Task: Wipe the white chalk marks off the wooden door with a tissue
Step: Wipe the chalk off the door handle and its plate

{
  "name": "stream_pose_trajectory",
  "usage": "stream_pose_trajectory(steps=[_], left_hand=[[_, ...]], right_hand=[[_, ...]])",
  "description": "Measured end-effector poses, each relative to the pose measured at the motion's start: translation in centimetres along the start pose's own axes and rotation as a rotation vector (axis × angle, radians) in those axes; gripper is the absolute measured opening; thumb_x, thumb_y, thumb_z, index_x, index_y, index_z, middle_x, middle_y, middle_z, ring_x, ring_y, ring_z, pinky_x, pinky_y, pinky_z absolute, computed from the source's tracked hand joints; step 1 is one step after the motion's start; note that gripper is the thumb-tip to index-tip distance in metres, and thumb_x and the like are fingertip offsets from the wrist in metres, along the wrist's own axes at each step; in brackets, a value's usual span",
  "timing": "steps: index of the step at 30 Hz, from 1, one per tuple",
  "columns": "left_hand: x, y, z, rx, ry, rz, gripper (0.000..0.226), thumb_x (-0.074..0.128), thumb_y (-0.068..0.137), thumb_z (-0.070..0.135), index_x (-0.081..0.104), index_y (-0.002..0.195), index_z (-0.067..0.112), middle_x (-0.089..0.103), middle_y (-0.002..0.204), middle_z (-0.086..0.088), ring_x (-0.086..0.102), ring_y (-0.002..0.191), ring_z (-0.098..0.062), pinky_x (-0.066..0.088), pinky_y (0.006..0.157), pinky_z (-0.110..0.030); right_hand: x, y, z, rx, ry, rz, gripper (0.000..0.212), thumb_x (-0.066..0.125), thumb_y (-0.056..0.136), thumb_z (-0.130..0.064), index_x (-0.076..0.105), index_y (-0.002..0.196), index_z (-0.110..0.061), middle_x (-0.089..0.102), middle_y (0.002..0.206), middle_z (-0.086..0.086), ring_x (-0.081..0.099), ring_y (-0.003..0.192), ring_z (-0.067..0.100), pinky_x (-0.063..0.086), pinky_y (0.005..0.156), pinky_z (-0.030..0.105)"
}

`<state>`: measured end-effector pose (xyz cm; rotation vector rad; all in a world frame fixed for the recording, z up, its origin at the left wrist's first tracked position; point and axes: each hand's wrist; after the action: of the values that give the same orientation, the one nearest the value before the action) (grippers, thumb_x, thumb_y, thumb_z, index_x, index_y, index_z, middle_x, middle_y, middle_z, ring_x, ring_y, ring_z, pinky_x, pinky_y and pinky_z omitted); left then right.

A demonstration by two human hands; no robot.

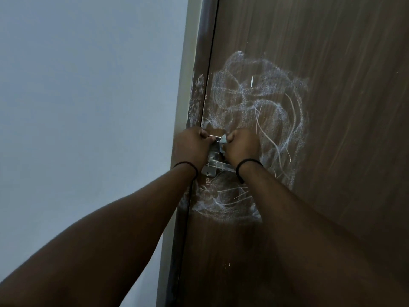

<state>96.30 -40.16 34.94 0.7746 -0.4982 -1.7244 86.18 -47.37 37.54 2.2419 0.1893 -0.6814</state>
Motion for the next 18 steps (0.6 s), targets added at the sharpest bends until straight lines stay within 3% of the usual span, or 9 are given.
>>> stream_pose_trajectory(steps=[3,5,13,18], left_hand=[[0.4,0.2,-0.2,-0.018,0.083,-0.025,0.020,0.077,0.074,0.038,0.065,0.064,0.026,0.063,0.063,0.011,0.060,0.063,-0.007,0.054,0.060,-0.028],[0.5,0.2,-0.1,-0.004,0.136,-0.021,0.024,0.077,0.076,0.037,0.061,0.061,0.025,0.062,0.062,0.009,0.060,0.061,-0.009,0.055,0.060,-0.031],[0.3,0.6,0.7,0.034,0.225,-0.033,0.028,0.079,0.077,0.033,0.058,0.064,0.021,0.065,0.069,0.001,0.061,0.065,-0.017,0.054,0.060,-0.033],[0.0,0.8,1.1,0.027,0.263,-0.056,0.024,0.079,0.077,0.037,0.063,0.069,0.020,0.068,0.074,-0.002,0.064,0.067,-0.020,0.056,0.063,-0.035]], right_hand=[[0.1,-0.7,0.7,-0.036,-0.172,-0.133,0.013,0.064,0.086,-0.012,0.074,0.078,-0.012,0.071,0.082,0.007,0.067,0.078,0.025,0.057,0.070,0.034],[0.0,-0.5,0.5,-0.055,-0.217,-0.145,0.016,0.059,0.088,-0.010,0.074,0.082,-0.012,0.071,0.084,0.007,0.066,0.080,0.027,0.055,0.069,0.033],[-0.4,-1.0,1.1,-0.170,-0.074,0.020,0.011,0.064,0.086,-0.015,0.070,0.077,-0.018,0.071,0.082,0.002,0.065,0.076,0.021,0.055,0.067,0.033],[-0.2,-0.2,0.3,-0.141,-0.341,-0.154,0.018,0.055,0.093,-0.018,0.071,0.086,-0.012,0.066,0.084,0.007,0.062,0.076,0.028,0.046,0.063,0.032]])
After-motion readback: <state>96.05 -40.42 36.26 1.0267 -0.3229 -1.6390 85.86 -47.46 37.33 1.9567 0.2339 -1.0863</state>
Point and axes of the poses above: each hand's wrist, its own y-axis towards the middle knuckle, its own x-axis out of the palm, z = x × y
